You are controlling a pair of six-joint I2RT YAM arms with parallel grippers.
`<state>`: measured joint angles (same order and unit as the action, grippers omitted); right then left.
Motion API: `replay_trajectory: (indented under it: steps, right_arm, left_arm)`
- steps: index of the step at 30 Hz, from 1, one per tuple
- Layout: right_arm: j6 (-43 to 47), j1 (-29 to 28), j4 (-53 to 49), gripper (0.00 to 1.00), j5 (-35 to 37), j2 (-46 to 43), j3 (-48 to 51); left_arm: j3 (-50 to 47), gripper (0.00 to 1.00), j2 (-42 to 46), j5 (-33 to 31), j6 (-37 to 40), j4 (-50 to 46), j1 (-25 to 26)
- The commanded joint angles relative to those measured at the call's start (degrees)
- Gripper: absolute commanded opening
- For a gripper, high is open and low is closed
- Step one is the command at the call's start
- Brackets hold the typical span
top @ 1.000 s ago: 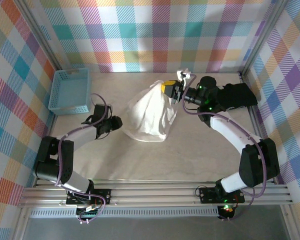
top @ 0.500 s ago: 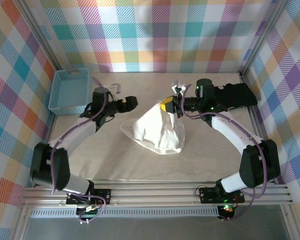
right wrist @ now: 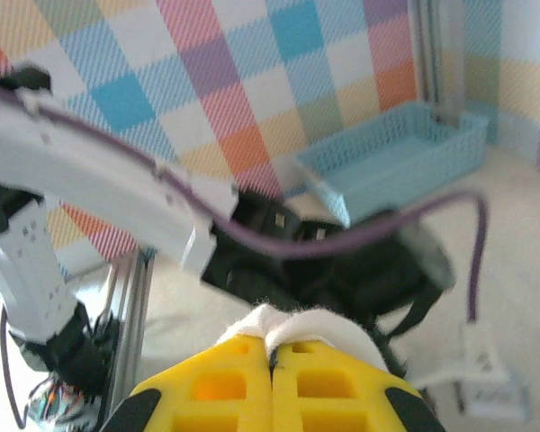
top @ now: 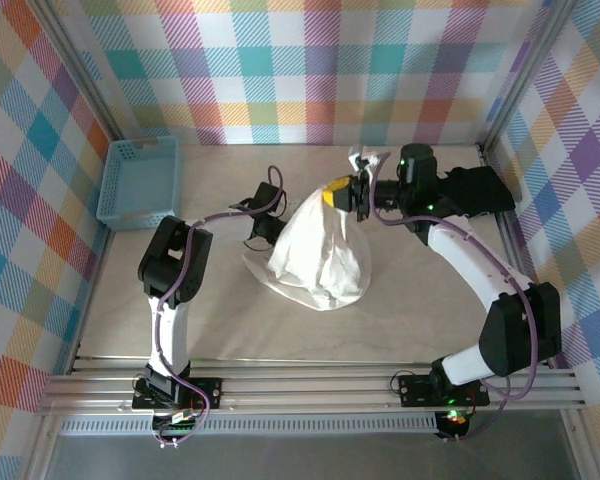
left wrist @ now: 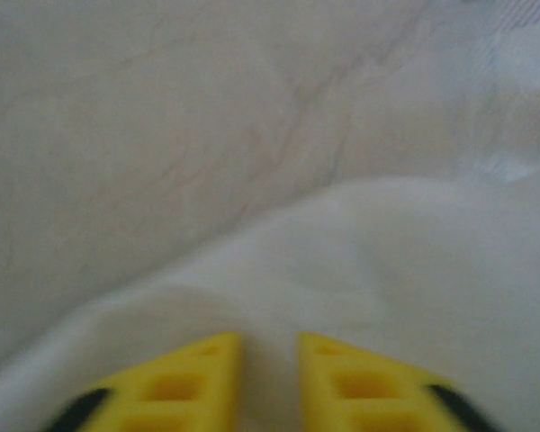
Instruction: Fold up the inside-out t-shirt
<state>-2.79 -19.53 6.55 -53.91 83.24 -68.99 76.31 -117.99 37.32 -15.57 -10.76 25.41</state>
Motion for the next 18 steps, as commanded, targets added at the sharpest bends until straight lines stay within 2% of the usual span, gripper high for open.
replay_trajectory:
  steps: [1,3,8,13,15,18]
  right_arm:
    - [-7.17,1.09,11.13,0.0,-1.4,-0.02,-5.34]
    - [-8.94,1.81,12.58,0.0,-2.51,-0.41,-7.11]
    - [-7.77,3.26,9.51,0.0,-4.16,-3.79,-8.56]
    - [3.18,3.82,-3.77,0.0,0.17,-7.01,-4.71]
    - [6.16,3.8,-7.21,0.0,2.48,-6.86,-2.33]
    - [7.66,3.8,-9.28,0.0,0.1,-2.34,-2.46]
  left_arm:
    - [-3.73,0.0,4.09,0.4,-7.85,7.63,-4.54]
    - [-7.06,0.0,7.9,-3.74,-11.58,10.67,-7.91]
    - [-19.01,0.0,21.31,-20.56,-19.44,15.65,-16.44]
    - [-30.96,0.0,32.73,-33.81,-21.52,16.53,-18.09]
    - [-34.72,0.0,35.49,-33.3,-20.76,19.24,-17.98]
    - [-35.2,0.01,36.21,-27.75,-16.65,20.66,-16.22]
